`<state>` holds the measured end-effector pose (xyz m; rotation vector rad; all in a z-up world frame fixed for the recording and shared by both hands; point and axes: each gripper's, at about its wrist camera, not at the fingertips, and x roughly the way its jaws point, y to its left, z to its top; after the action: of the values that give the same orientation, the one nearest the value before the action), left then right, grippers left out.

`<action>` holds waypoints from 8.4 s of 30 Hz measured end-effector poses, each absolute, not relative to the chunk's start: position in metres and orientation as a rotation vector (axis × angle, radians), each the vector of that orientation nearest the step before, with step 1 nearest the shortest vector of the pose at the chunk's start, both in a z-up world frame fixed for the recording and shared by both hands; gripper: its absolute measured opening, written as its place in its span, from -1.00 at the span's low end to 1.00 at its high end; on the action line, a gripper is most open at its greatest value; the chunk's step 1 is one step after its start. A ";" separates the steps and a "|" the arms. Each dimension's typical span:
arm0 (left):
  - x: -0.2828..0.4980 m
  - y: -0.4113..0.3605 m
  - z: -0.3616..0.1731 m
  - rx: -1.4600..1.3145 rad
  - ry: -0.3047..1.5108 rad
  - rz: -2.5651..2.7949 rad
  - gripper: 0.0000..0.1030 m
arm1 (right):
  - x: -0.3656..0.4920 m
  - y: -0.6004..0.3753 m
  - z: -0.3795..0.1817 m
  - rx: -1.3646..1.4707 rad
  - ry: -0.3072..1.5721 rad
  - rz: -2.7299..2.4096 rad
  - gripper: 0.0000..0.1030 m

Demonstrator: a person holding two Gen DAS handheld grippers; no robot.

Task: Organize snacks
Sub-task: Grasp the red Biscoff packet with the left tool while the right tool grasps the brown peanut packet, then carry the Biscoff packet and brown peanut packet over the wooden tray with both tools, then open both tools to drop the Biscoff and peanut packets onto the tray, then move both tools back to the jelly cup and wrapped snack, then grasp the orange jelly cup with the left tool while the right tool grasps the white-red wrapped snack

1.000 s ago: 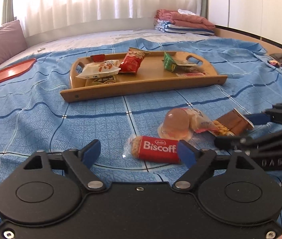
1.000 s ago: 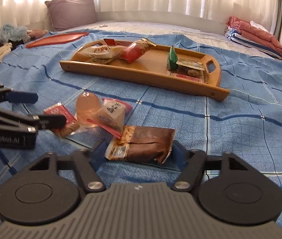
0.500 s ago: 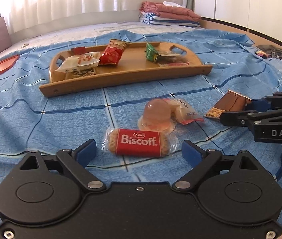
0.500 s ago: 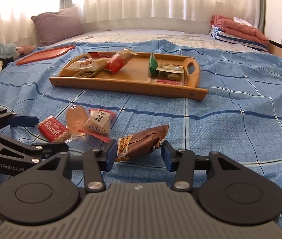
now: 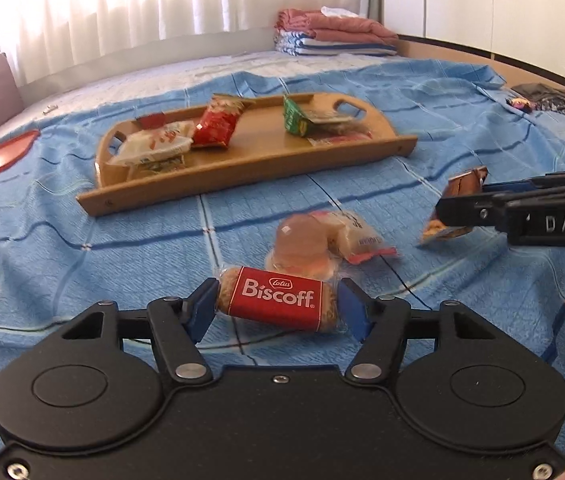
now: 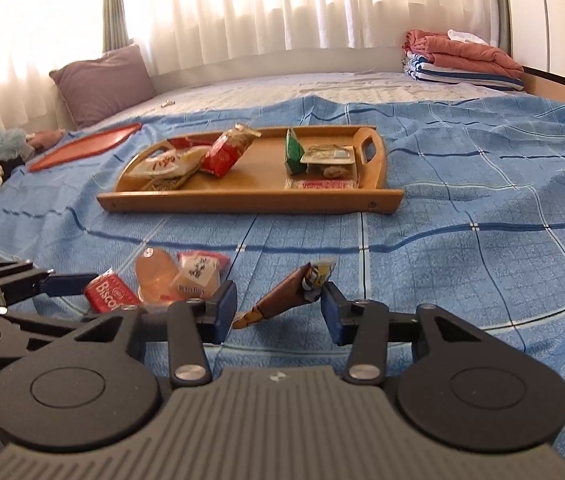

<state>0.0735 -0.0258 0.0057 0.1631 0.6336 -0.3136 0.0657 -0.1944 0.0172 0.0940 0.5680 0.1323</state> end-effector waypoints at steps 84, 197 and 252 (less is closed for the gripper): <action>0.307 0.016 0.103 -0.103 0.613 -0.187 0.21 | 0.267 -0.208 0.089 0.151 0.667 0.074 -0.04; 0.114 -0.013 0.025 0.132 0.698 -0.409 0.22 | 0.084 -0.188 0.036 -0.038 0.548 0.174 0.97; 0.127 0.011 0.002 -0.012 0.683 -0.225 -0.34 | 0.125 -0.130 -0.009 -0.020 0.668 0.176 0.55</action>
<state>0.1268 0.0107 0.0021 -0.0121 0.6834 -0.2246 0.1246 -0.1297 -0.0091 -0.0198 0.6679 0.1761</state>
